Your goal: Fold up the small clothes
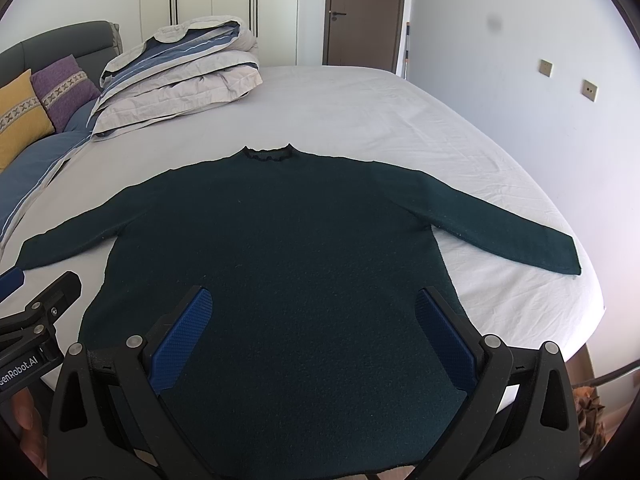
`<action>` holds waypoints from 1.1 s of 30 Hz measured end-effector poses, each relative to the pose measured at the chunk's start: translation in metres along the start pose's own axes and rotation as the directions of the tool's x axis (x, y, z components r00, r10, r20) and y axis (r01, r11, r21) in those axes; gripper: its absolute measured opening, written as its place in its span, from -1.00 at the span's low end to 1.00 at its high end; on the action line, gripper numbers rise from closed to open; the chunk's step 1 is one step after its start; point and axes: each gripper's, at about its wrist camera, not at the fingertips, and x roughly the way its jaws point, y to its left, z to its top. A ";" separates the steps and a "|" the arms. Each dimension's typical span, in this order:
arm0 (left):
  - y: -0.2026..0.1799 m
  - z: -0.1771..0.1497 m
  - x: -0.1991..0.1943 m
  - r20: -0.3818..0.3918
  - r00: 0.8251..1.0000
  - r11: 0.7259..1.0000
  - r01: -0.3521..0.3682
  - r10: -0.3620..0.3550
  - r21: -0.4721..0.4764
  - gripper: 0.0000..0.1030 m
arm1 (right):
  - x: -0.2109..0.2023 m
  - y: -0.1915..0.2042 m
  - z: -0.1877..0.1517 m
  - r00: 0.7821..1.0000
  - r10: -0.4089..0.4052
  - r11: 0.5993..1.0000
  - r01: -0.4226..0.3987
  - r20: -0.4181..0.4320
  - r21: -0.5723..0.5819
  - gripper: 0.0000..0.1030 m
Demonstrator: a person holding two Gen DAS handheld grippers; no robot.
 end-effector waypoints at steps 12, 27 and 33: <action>0.003 0.000 0.000 0.001 1.000 1.000 0.002 -0.002 -0.003 1.00 | 0.001 0.002 -0.001 1.000 0.001 1.000 -0.001 -0.001 -0.004 1.00; 0.006 -0.002 -0.001 -0.001 1.000 1.000 0.003 -0.003 -0.008 1.00 | 0.002 0.005 -0.006 1.000 0.001 1.000 -0.001 -0.004 -0.007 1.00; 0.005 -0.002 0.000 -0.001 1.000 1.000 0.003 -0.003 -0.009 1.00 | 0.002 0.006 -0.006 1.000 0.001 1.000 -0.001 -0.005 -0.007 1.00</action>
